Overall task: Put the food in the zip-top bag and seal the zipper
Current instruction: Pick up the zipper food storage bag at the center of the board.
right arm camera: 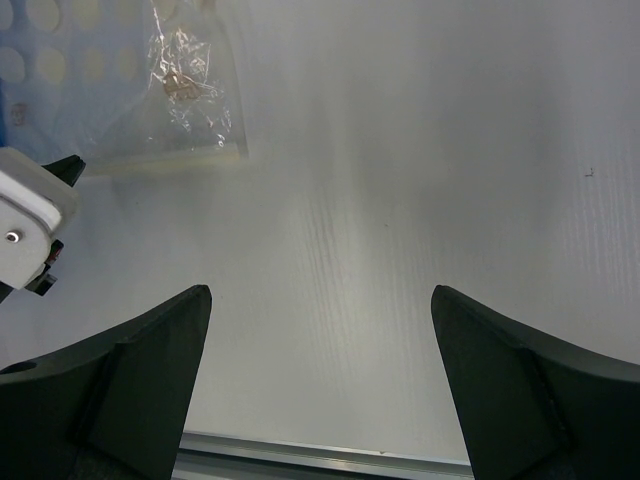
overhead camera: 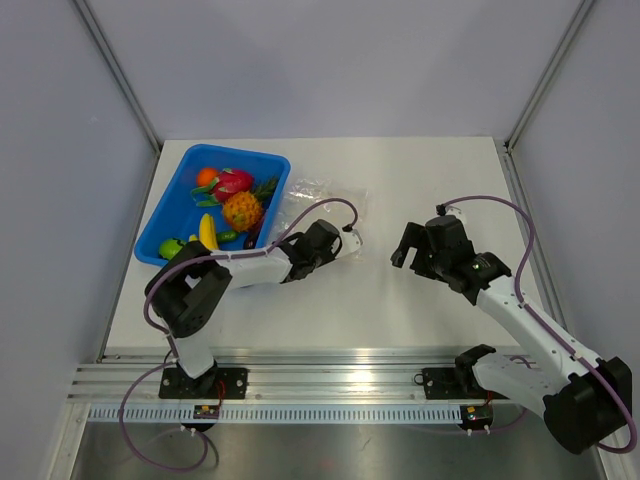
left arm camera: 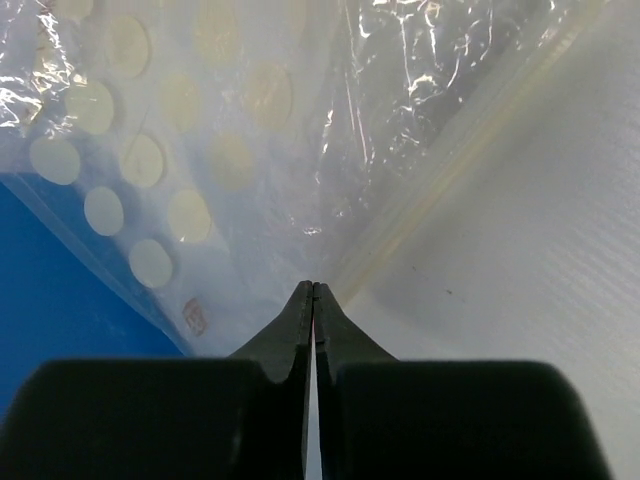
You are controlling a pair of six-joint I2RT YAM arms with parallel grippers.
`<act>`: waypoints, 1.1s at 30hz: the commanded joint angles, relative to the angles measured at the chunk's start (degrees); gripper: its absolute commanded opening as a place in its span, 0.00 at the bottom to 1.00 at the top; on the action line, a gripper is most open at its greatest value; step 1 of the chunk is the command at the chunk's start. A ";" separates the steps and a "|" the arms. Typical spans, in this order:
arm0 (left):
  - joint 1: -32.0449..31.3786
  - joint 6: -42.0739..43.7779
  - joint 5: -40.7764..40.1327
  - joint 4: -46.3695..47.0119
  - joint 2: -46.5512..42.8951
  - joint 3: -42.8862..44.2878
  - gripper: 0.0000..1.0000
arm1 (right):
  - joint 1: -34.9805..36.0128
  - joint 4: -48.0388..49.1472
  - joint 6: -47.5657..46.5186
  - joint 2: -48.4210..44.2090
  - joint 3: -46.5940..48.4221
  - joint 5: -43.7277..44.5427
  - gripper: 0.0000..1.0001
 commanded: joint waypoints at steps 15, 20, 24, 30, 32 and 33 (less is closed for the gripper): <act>2.87 -10.19 1.12 -2.31 -4.83 4.56 0.07 | 7.80 17.38 10.79 5.71 -6.61 -4.51 0.97; 4.47 -11.44 4.91 -7.14 -5.10 6.15 0.33 | 10.47 25.80 14.94 16.34 -5.03 0.94 0.95; 6.22 -14.68 6.66 -8.11 -8.08 5.36 0.38 | 10.39 30.49 14.86 22.58 -1.35 3.32 0.89; 8.07 -17.51 8.07 -8.47 -16.69 3.87 0.43 | 6.35 39.27 17.48 33.22 -0.10 -0.71 0.82; 8.07 -17.42 7.28 -8.55 -19.85 2.99 0.47 | 4.68 42.60 17.76 35.85 -0.37 -2.03 0.80; 8.16 -17.24 7.02 -8.47 -20.91 2.73 0.49 | 4.15 43.93 18.10 36.65 -0.63 -2.82 0.79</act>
